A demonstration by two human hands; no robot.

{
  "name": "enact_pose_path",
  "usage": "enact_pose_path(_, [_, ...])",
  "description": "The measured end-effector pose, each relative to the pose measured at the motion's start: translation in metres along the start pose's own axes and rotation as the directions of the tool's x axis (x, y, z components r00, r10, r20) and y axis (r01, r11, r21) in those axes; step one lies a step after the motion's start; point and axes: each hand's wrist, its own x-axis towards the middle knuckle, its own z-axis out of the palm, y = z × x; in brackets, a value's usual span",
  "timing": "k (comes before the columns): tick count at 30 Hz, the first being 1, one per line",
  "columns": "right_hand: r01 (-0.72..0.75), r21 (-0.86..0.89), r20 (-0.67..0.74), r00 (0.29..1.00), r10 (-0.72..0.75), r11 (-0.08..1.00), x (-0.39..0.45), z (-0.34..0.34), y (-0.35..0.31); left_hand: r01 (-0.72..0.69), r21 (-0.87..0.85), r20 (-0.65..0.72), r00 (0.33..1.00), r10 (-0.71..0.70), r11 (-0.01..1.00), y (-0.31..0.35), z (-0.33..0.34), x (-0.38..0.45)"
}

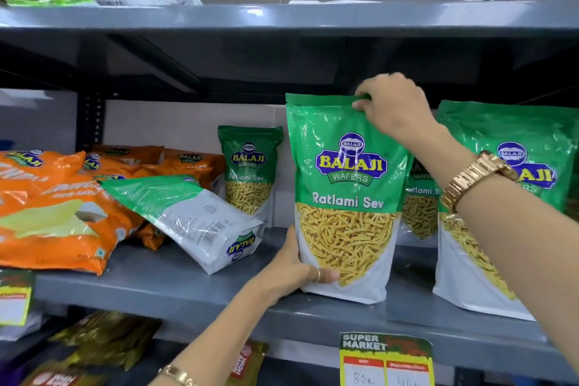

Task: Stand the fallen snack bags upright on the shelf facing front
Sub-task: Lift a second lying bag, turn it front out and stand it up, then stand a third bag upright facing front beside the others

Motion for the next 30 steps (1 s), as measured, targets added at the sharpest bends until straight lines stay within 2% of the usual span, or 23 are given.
enact_pose_path(6, [0.079, 0.01, -0.136, 0.988, -0.077, 0.997, -0.011, 0.011, 0.002, 0.01, -0.008, -0.02, 1.0, -0.01, 1.0, -0.005, -0.002, 0.001])
enact_pose_path(11, [0.237, -0.009, -0.257, 0.938, -0.231, 0.972, -0.022, 0.019, -0.001, 0.01, 0.078, -0.099, 0.995, -0.002, 0.997, 0.002, 0.001, -0.004])
enact_pose_path(14, [0.271, -0.008, -0.325, 0.91, -0.259, 0.963, -0.03, 0.02, -0.009, -0.084, 0.212, -0.227, 0.965, 0.133, 0.974, 0.011, 0.007, -0.016])
enact_pose_path(16, [0.298, 0.02, -0.335, 0.901, -0.274, 0.954, -0.038, 0.021, -0.018, -0.163, 0.377, -0.402, 0.858, 0.319, 0.912, 0.015, 0.008, -0.025])
enact_pose_path(18, [0.318, 0.063, -0.316, 0.906, -0.283, 0.946, -0.044, 0.023, -0.028, -0.205, 0.553, -0.512, 0.681, 0.524, 0.807, 0.02, 0.003, -0.034])
enact_pose_path(20, [0.326, 0.114, -0.261, 0.921, -0.288, 0.939, -0.051, 0.027, -0.041, -0.168, 0.616, -0.606, 0.523, 0.6, 0.769, 0.02, -0.009, -0.045])
enact_pose_path(22, [0.348, 0.145, -0.17, 0.931, -0.323, 0.926, -0.055, 0.036, -0.056, -0.115, 0.584, -0.704, 0.42, 0.572, 0.803, 0.021, -0.026, -0.053])
enact_pose_path(25, [0.443, 0.091, 0.045, 0.893, -0.448, 0.892, -0.055, 0.056, -0.088, 0.048, 0.529, -0.803, 0.35, 0.482, 0.847, 0.019, -0.055, -0.057])
enact_pose_path(27, [0.446, 0.12, 0.168, 0.871, -0.461, 0.887, -0.052, 0.071, -0.109, 0.11, 0.421, -0.87, 0.331, 0.366, 0.9, 0.017, -0.074, -0.058])
enact_pose_path(28, [0.396, 0.168, 0.229, 0.875, -0.427, 0.903, -0.05, 0.079, -0.119, 0.125, 0.349, -0.897, 0.332, 0.292, 0.929, 0.016, -0.084, -0.059])
enact_pose_path(30, [0.203, 0.304, 0.364, 0.878, -0.311, 0.931, -0.049, 0.096, -0.133, 0.118, 0.214, -0.92, 0.357, 0.16, 0.97, 0.011, -0.099, -0.058])
